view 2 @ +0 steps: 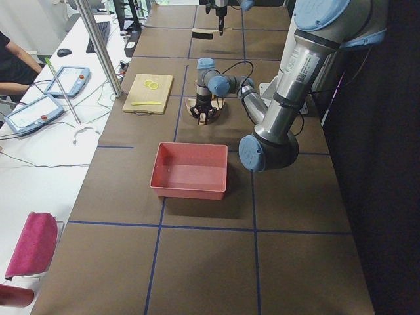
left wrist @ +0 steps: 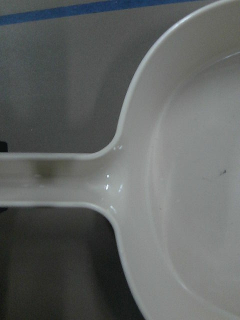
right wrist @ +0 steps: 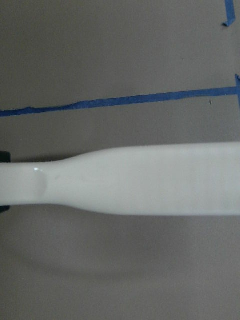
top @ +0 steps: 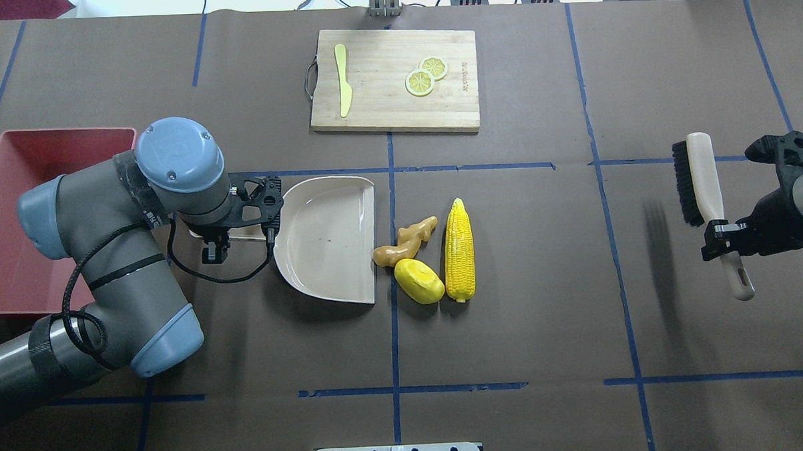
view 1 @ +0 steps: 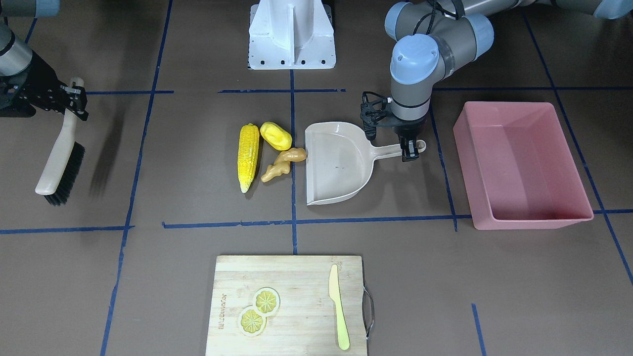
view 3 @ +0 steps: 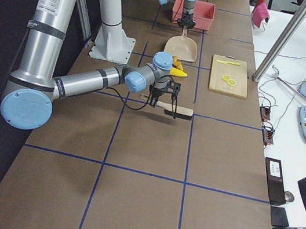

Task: Sweep and dump trash into bin
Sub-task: 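Pull the dustpan toward the robot while the right gripper brings the brush in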

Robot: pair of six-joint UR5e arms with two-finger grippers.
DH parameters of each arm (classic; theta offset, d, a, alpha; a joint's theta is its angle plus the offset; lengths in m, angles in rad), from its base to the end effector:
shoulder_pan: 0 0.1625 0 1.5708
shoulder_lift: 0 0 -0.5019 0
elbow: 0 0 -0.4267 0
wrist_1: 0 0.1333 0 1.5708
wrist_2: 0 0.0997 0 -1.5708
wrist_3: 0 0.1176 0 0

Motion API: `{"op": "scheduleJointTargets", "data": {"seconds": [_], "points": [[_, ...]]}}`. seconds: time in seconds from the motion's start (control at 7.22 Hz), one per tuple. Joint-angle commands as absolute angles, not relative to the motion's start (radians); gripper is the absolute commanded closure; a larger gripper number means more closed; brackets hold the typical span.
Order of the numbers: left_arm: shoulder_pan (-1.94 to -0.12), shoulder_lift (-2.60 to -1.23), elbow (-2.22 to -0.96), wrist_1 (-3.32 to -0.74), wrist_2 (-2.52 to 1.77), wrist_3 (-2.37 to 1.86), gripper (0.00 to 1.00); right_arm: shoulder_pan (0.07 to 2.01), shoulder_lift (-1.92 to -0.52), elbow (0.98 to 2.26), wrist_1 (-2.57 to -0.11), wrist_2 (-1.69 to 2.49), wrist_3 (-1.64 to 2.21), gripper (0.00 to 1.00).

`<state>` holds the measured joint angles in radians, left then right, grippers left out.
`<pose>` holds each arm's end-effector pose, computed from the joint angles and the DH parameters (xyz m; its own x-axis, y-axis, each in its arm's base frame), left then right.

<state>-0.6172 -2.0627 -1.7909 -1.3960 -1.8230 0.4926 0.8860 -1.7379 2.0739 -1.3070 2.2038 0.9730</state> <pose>0.5140 -0.4922 0.3729 0.0707 0.9961 0.0531 -0.8331 0.0297 0.5523 -0.2385 -0.3929 0.5387 0.6642 0.0959 0.7414 -0.0477 0.9952 -0.0859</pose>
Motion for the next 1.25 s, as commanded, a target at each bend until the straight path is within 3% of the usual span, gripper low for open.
{"op": "scheduleJointTargets", "data": {"seconds": [0.0,0.55,1.11], "points": [[-0.617,-2.074,-1.807,-1.336,-1.819,0.499,1.0,0.832,-1.708,2.074,-1.307,2.2,1.038,1.0],[-0.551,-2.083,-1.839,-1.249,-1.819,0.494,1.0,0.72,-1.623,2.069,-1.313,2.165,1.169,1.0],[-0.54,-2.099,-1.836,-1.215,-1.819,0.489,1.0,0.586,-1.381,2.071,-1.559,2.079,1.27,1.0]]}}
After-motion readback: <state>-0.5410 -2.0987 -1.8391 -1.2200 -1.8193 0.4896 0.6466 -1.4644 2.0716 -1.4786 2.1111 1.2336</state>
